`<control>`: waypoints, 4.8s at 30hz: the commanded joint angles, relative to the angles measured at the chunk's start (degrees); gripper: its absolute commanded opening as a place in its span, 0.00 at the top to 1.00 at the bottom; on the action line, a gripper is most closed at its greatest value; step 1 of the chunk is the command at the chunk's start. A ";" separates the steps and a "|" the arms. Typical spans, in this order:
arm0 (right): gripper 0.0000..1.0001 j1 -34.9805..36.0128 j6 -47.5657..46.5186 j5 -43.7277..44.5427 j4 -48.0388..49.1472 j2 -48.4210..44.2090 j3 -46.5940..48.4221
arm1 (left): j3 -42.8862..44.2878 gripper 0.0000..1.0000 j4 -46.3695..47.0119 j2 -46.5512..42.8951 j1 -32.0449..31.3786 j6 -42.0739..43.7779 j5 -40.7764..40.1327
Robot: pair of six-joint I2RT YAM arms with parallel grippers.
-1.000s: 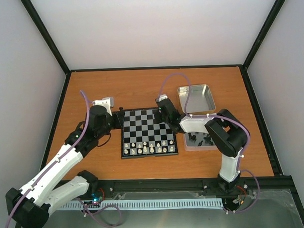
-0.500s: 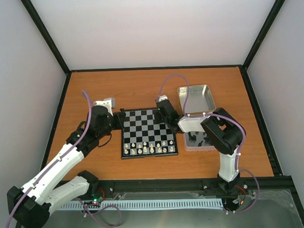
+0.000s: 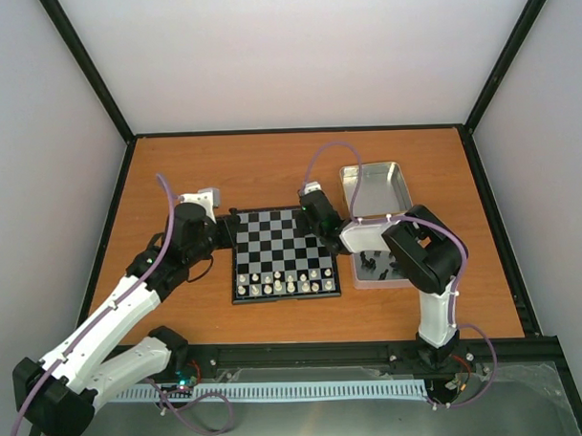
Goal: Set up the chess pieces on the board
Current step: Place the chess piece on the chessboard, then adjust the chess piece on the chessboard, then place the chess piece on the chessboard.
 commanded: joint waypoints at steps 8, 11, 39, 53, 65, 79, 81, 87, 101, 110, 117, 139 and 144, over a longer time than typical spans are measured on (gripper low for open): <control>0.73 -0.13 0.64 -0.21 -1.11 -5.19 -0.07 | 0.07 0.99 0.64 -1.07 0.53 0.09 -0.44; 0.72 -0.18 0.79 -0.43 -1.86 -7.09 0.12 | 0.20 0.99 0.83 -1.01 0.53 0.23 -0.54; 0.76 -0.72 -2.29 -5.80 -47.40 5.71 28.97 | -1.34 0.99 1.37 -1.87 0.53 0.11 -0.11; 0.76 -0.72 -4.82 -5.96 -52.37 11.13 34.73 | -1.64 0.98 1.94 -1.41 0.53 0.39 -0.21; 0.80 -0.89 -3.61 -3.12 -52.94 10.89 33.62 | -1.78 0.98 1.85 -1.59 0.53 0.30 -0.43; 0.85 -0.98 -3.08 -5.41 -52.78 9.15 31.42 | -2.09 0.97 2.12 -1.49 0.53 0.16 -0.20; 0.85 -0.97 -3.00 -5.33 -52.72 8.80 30.85 | -2.23 0.97 2.28 -1.58 0.53 0.11 -0.16; 0.85 -0.98 -2.81 -5.61 -53.00 8.57 30.79 | -2.47 0.97 2.42 -1.69 0.53 0.05 -0.25; 0.70 -1.48 -0.02 -7.17 -51.47 6.51 31.64 | -1.56 0.97 3.70 -0.49 0.53 0.67 2.26; 0.62 -2.85 3.77 -12.90 -53.16 -6.15 33.02 | 0.68 0.99 5.28 1.51 0.53 10.69 10.72; 0.50 -5.41 8.68 -26.82 -45.96 -26.88 16.62 | 6.24 0.95 8.18 8.32 0.40 21.89 30.18; 0.45 -6.49 21.51 -52.12 -33.49 -44.71 -1.13 | 14.04 0.94 8.71 18.23 -10.63 29.97 36.72; 0.57 -6.47 22.74 -54.23 -31.65 -43.67 -2.15 | 13.86 0.94 8.87 18.39 -10.63 30.09 38.33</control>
